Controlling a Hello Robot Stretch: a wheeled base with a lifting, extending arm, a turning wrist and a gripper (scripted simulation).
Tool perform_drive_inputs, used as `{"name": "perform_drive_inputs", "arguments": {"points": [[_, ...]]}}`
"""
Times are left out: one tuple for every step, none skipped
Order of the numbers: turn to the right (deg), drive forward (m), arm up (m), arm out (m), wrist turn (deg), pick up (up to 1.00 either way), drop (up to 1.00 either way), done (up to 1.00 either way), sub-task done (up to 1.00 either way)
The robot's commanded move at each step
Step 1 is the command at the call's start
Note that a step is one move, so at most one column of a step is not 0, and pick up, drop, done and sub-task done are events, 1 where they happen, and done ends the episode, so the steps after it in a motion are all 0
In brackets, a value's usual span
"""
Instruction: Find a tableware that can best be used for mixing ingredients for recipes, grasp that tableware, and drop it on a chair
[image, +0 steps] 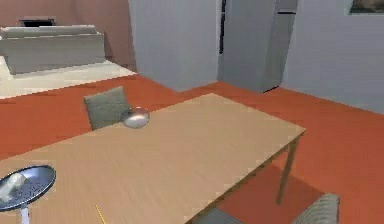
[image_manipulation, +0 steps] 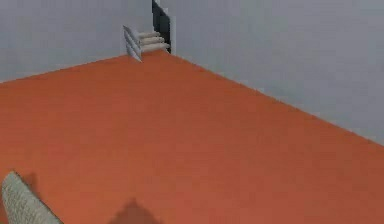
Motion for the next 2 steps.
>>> {"name": "perform_drive_inputs", "arguments": {"points": [[-15.0,0.00,0.00,0.00,0.0,0.00,0.00,0.00,0.00],[0.0,0.05,0.00,0.00,0.0,0.00,0.00,0.00,0.00]]}}
